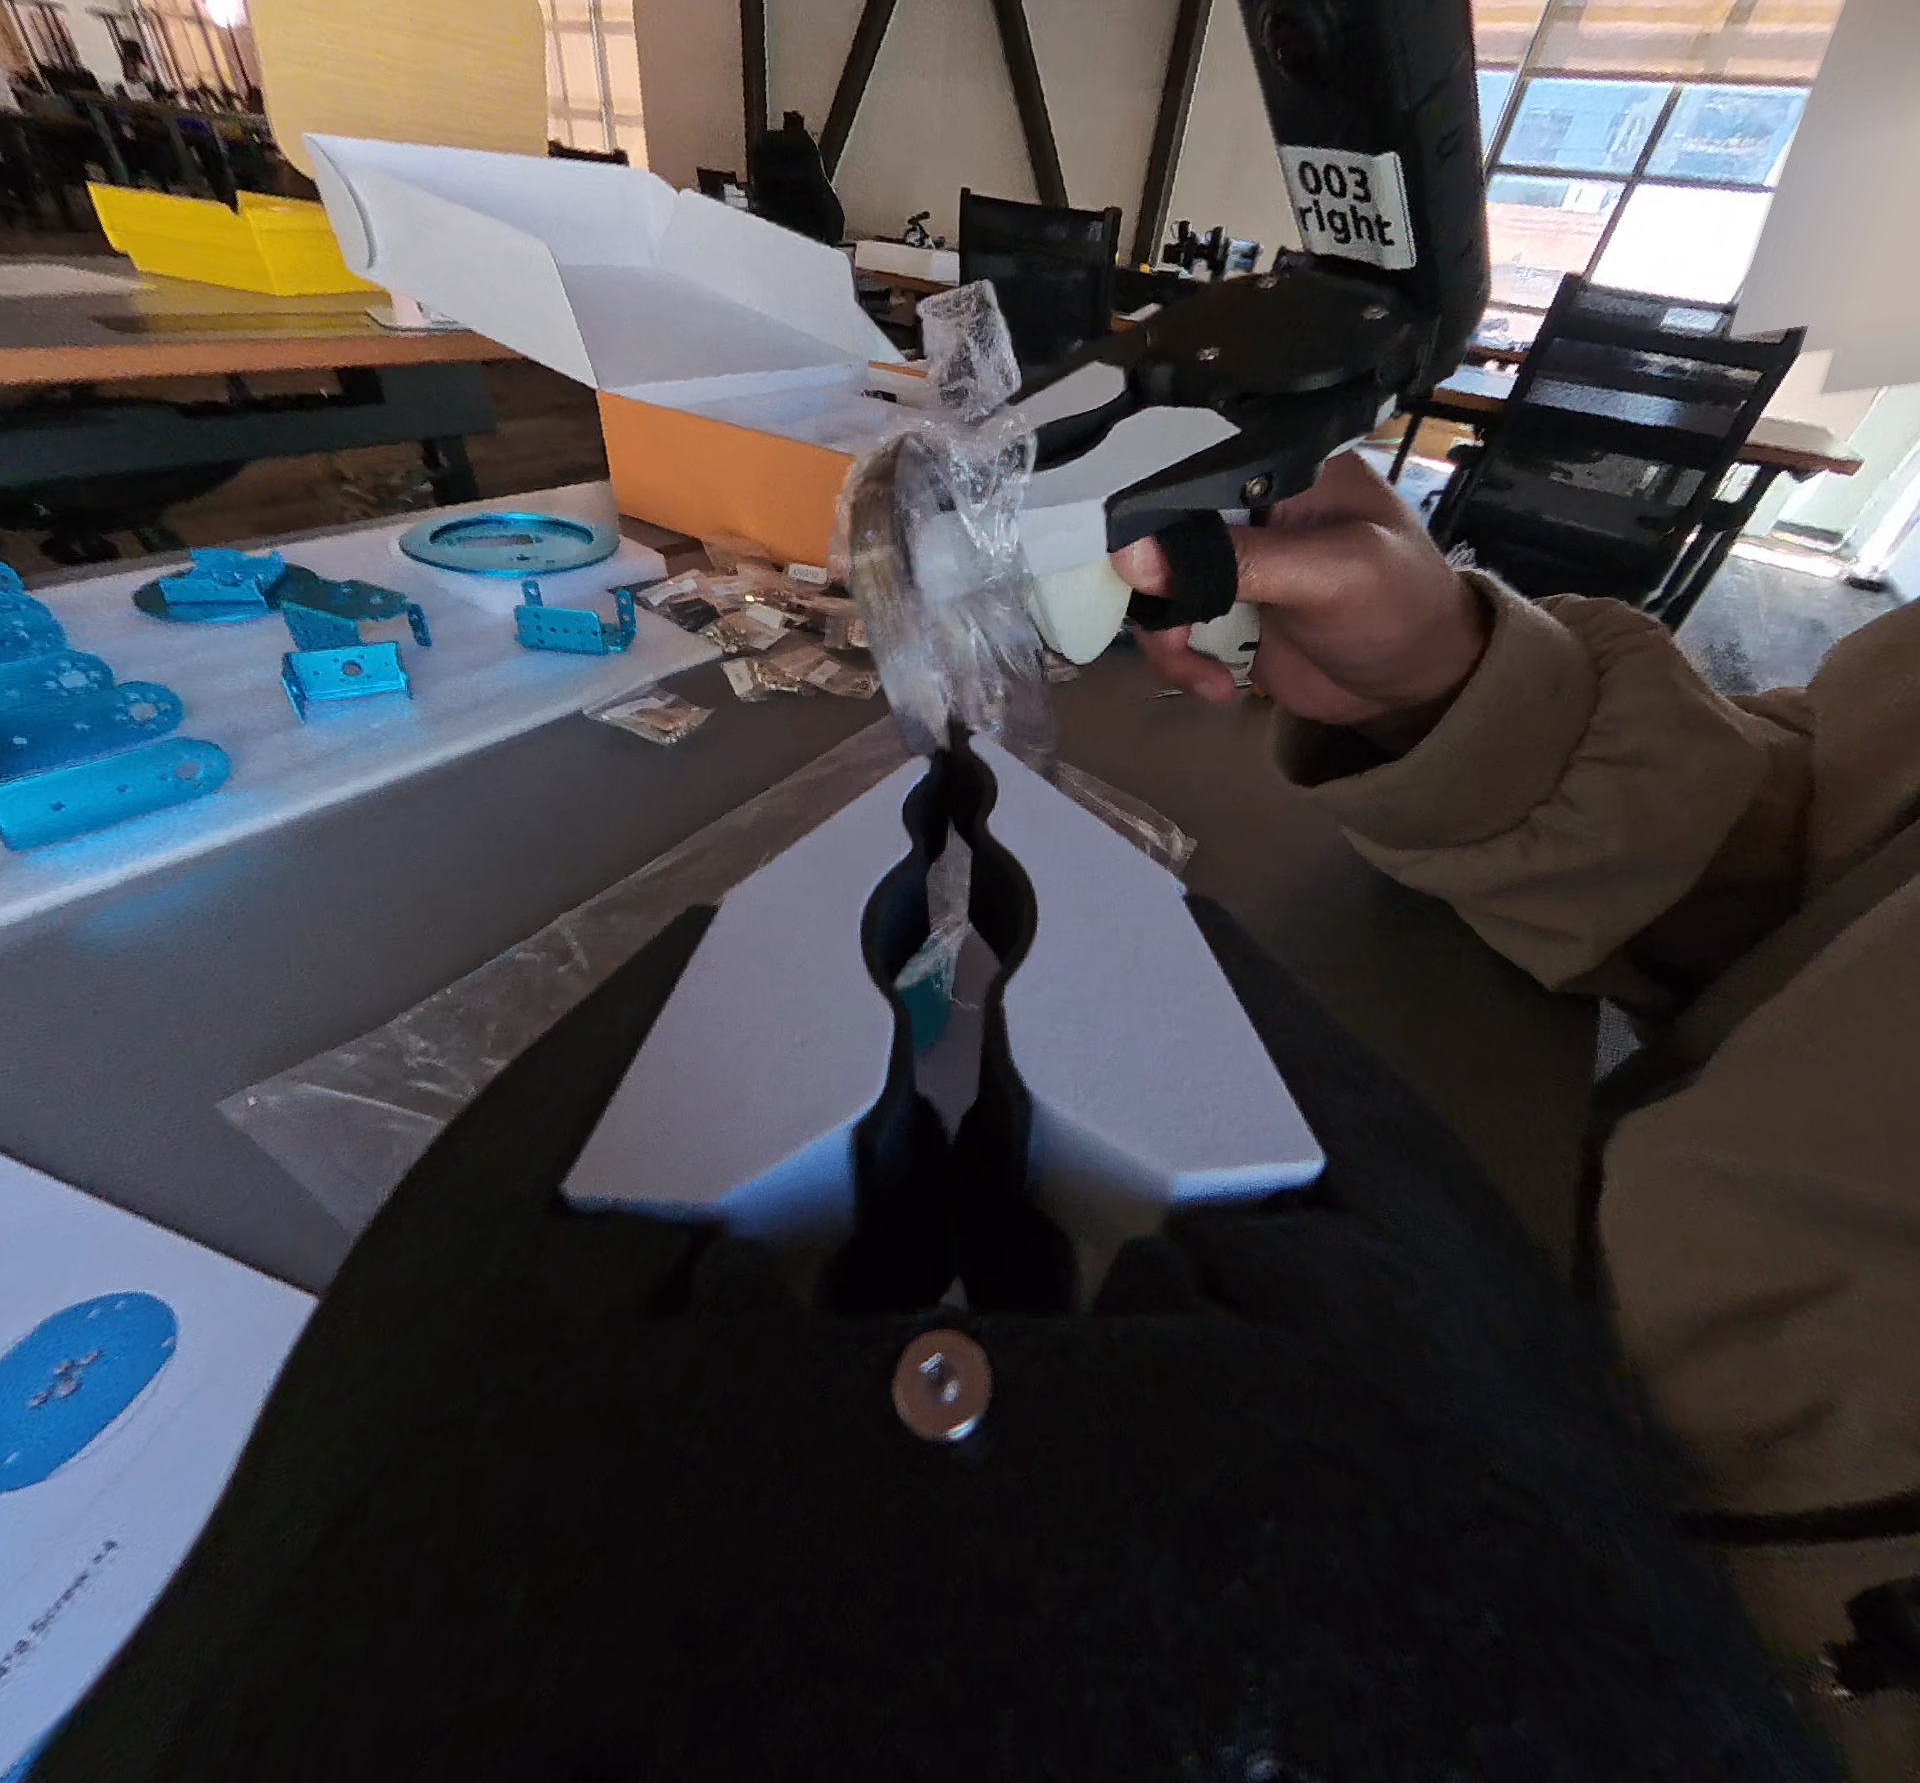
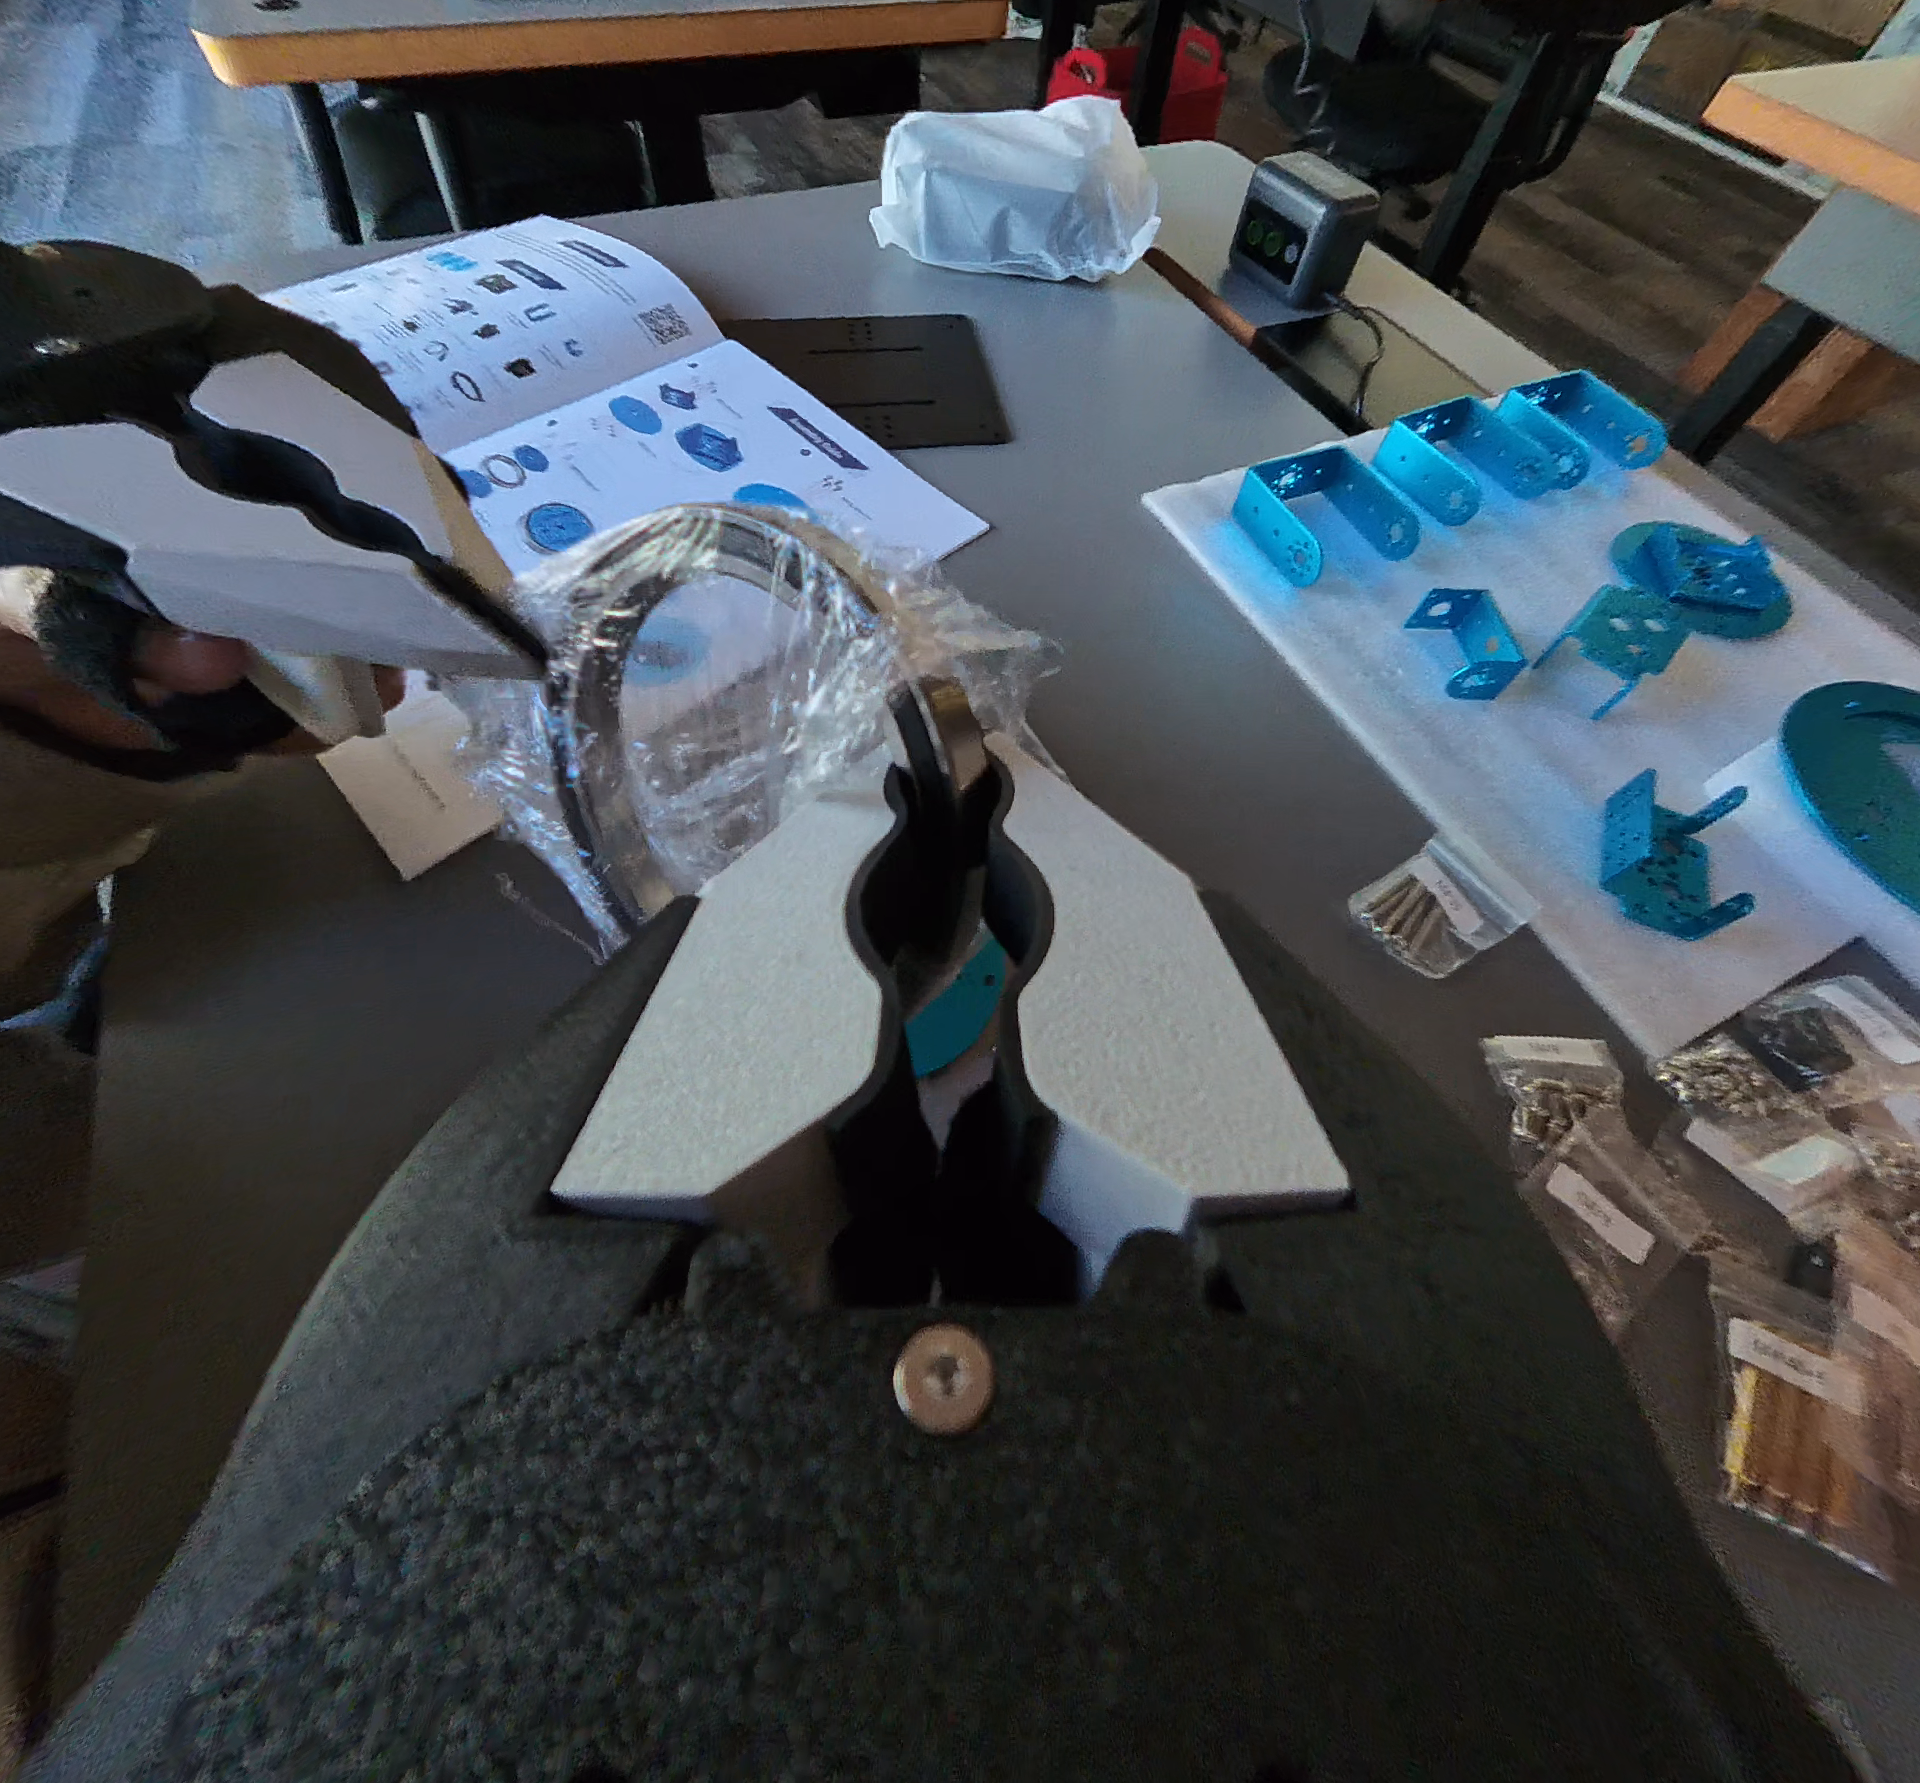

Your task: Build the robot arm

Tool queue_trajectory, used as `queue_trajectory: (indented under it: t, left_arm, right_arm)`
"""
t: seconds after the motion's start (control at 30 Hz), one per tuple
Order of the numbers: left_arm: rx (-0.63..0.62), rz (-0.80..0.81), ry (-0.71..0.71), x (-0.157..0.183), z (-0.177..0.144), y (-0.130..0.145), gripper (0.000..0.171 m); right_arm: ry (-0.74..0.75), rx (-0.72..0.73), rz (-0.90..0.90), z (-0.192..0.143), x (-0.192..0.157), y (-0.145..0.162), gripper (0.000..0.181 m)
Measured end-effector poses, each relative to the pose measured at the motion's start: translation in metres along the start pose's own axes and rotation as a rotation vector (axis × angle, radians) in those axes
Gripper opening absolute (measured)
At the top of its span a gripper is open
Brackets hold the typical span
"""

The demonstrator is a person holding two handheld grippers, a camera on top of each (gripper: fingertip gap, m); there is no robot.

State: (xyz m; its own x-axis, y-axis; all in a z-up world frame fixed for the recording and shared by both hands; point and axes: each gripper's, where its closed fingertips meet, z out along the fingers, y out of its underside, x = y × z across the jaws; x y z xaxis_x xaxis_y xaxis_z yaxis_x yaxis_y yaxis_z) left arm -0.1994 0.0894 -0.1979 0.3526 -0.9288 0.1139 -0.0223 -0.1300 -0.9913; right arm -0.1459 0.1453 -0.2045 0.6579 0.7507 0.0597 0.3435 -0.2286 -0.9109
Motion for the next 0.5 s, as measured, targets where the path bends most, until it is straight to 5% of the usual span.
queue_trajectory:
  t: [0.13,0.5]
  left_arm:
    - [0.06,0.006,-0.006,0.001,-0.001,-0.011,0.0]
    - [0.088,-0.109,-0.024,0.003,-0.006,0.01,0.0]
  right_arm:
    - [-0.029,0.035,0.037,-0.007,0.002,-0.008,0.004]
    - [-0.012,0.043,0.123,-0.012,0.02,0.001,0.004]
